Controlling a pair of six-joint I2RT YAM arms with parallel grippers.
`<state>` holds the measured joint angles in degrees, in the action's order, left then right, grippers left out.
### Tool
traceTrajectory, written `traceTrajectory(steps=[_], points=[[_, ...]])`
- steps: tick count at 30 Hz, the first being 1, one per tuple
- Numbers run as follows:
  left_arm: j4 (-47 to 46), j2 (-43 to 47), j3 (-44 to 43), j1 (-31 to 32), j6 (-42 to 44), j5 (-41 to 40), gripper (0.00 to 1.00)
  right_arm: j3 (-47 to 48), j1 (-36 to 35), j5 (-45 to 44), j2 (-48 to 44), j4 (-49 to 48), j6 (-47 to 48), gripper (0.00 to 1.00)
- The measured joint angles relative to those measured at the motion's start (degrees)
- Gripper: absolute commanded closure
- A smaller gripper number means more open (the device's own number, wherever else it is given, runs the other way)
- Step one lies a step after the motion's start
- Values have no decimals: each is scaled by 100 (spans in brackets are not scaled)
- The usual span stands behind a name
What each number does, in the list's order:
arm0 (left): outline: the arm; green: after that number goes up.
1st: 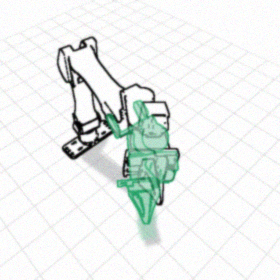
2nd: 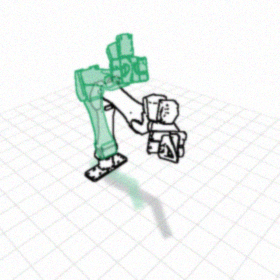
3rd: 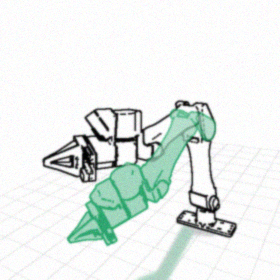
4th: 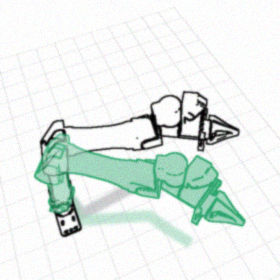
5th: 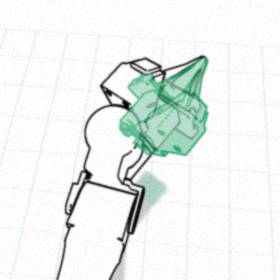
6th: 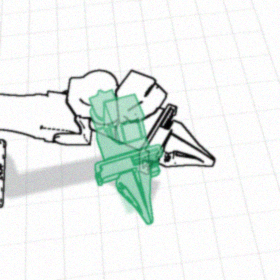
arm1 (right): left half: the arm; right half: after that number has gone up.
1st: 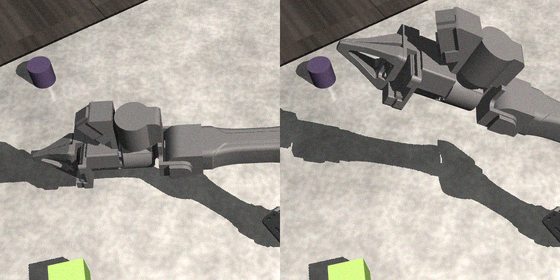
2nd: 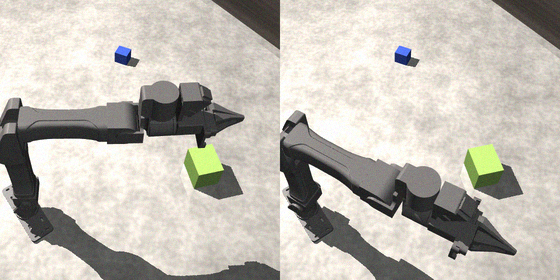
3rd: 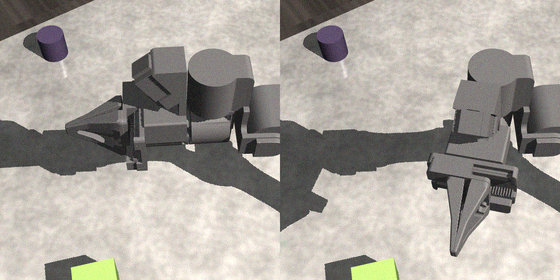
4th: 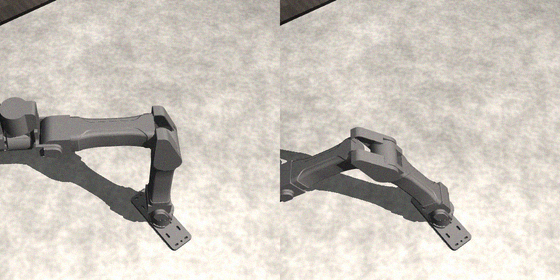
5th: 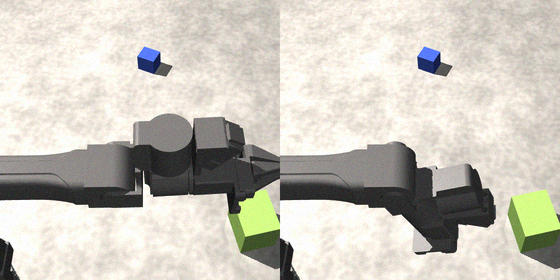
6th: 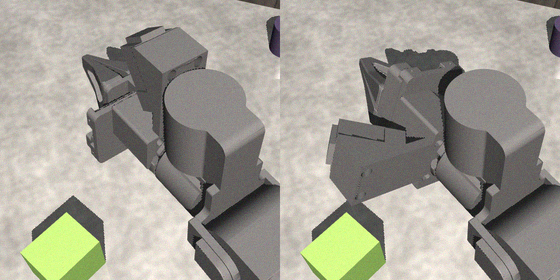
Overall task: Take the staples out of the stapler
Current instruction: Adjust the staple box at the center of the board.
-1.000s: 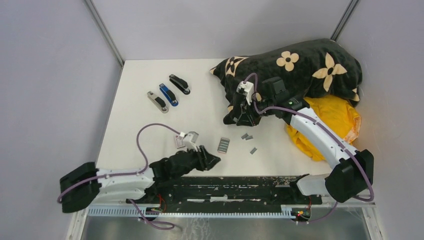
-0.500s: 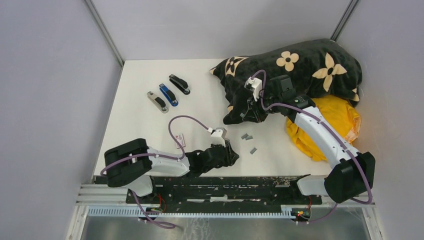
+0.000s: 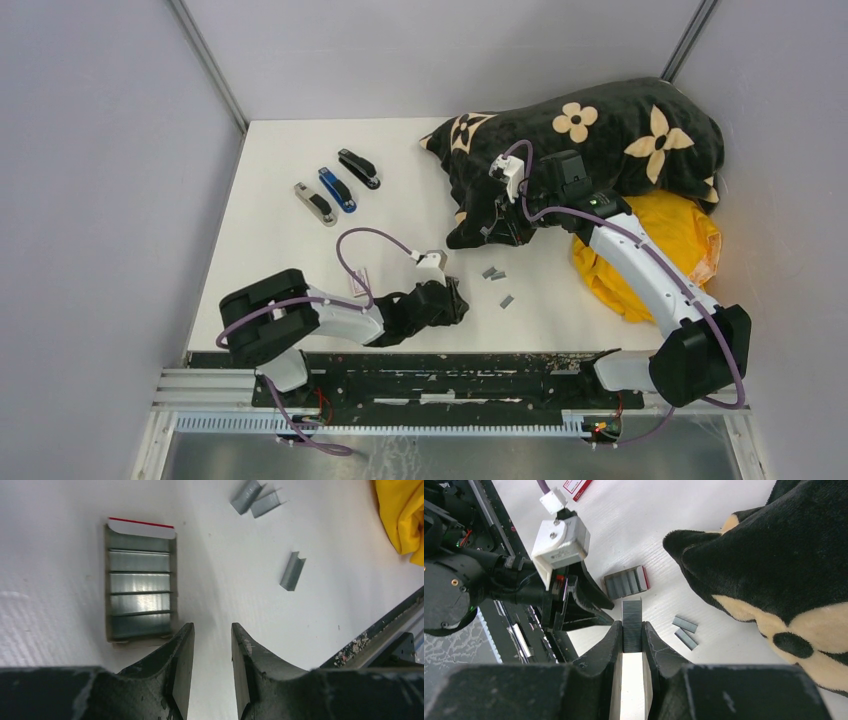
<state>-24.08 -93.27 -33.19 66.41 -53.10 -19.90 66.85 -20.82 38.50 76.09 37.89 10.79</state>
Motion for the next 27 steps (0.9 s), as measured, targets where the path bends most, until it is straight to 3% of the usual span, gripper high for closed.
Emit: traceTrajectory(steps=[18,27], points=[[450,1180,601,-925,339,208,56,0,-4,98,0,22,-22,80],[496,3195,1200,-1021,949,376,51,22,-363,39,282,151,7,80]])
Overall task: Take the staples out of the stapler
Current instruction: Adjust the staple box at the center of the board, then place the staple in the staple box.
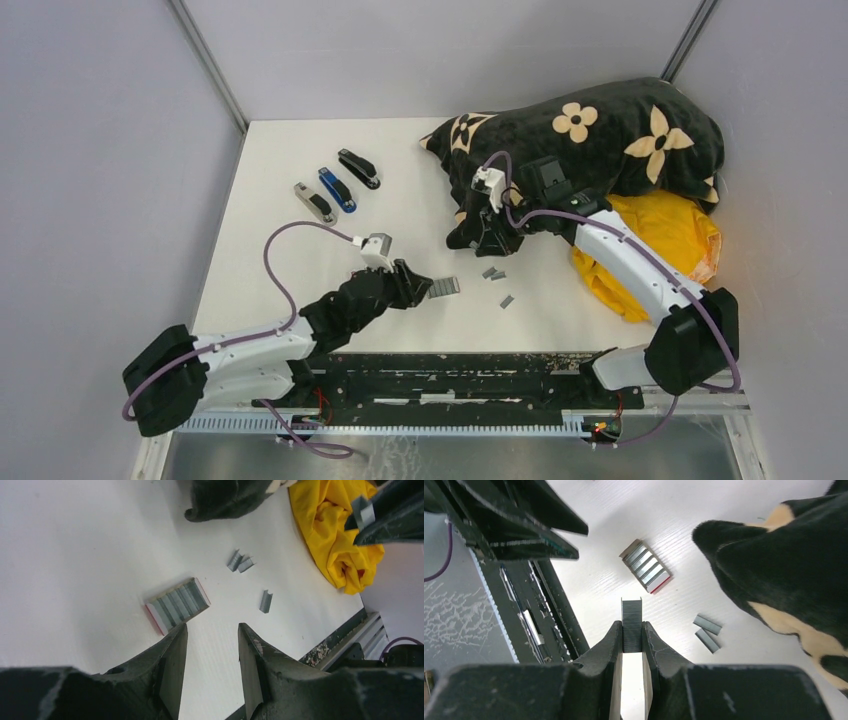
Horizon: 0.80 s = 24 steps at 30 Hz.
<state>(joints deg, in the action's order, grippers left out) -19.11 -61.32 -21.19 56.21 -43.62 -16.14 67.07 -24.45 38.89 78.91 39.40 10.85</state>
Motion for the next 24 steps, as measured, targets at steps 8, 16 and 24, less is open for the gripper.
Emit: traceTrajectory(steps=[8,16,24], points=[[22,444,702,-476,26,-4,51,39,-852,-610,448,111,61,80],[-37,892,1121,-507,20,-2,51,63,-1648,-1294,1073,166,20,80],[-466,680,1303,-546,-208,20,57,118,-1947,-1545,1513,186,-326,79]])
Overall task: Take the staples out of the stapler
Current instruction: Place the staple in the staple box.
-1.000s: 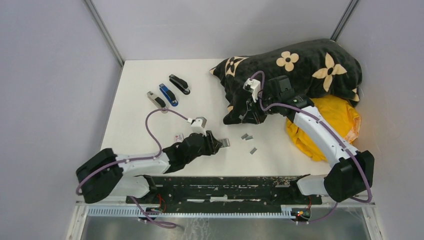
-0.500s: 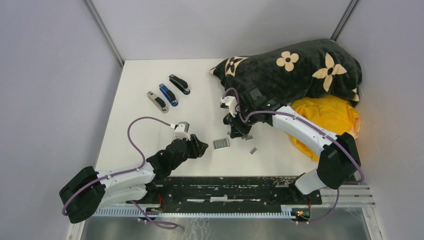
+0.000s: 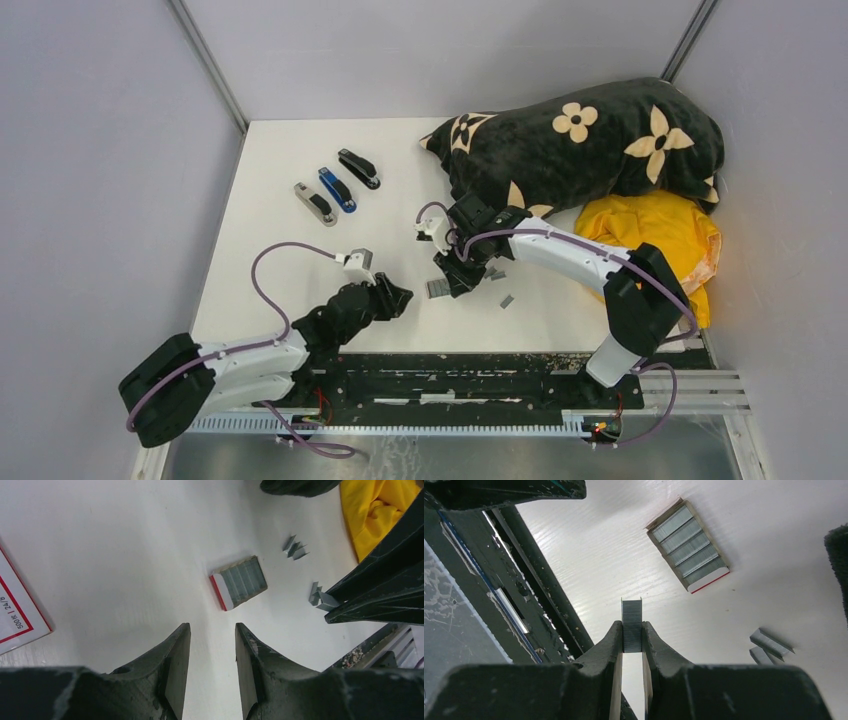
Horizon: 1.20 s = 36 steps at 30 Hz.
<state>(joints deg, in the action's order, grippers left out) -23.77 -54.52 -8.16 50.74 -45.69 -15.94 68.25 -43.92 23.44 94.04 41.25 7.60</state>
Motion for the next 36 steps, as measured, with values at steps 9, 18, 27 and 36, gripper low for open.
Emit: traceTrajectory(steps=[9,18,27,36], points=[[-76,-970,-90,-4,-179,103,60,225,-59,-269,374,0,-564,79],[-273,-1582,-354,-4,-205,271,60,715,-129,-474,898,122,-1207,79],[-328,-1460,-372,-4,-203,278,60,1231,-269,-953,1281,498,-1746,77],[-308,-1088,-348,-4,-203,221,60,1327,-481,-1480,1462,643,-2243,76]])
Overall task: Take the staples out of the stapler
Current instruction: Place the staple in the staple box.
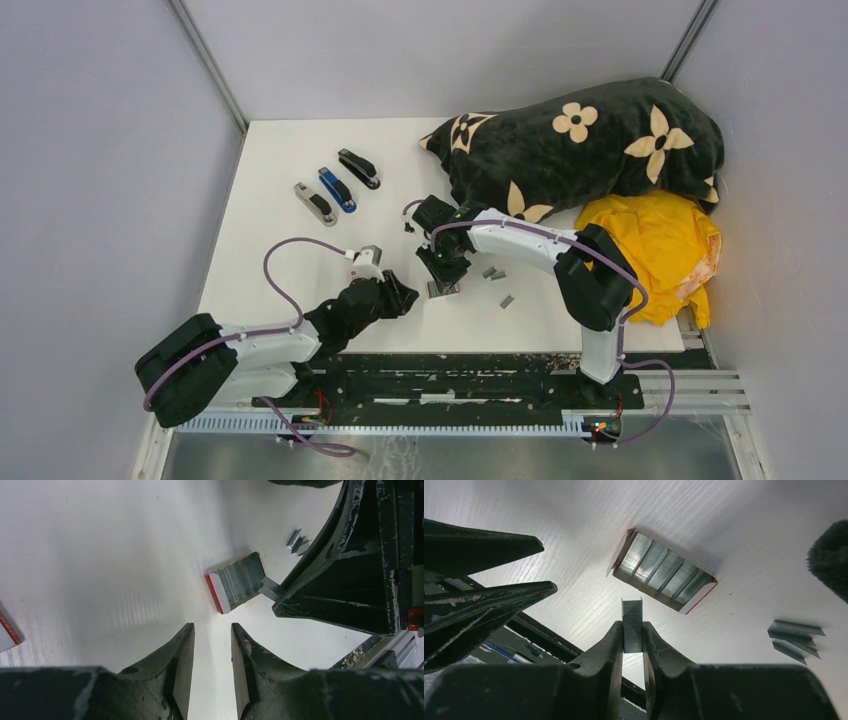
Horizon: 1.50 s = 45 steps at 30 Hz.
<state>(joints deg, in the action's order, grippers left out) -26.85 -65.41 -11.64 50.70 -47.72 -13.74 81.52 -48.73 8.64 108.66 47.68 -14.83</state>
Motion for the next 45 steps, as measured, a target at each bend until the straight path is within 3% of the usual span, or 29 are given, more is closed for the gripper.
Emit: traceTrajectory(steps=[20,45], points=[[1084,1552,369,-11,9,-769,60,442,-155,-428,529,138,-601,76],[1180,1591,522,-26,9,-868,60,570,-181,-529,774,175,-820,73]])
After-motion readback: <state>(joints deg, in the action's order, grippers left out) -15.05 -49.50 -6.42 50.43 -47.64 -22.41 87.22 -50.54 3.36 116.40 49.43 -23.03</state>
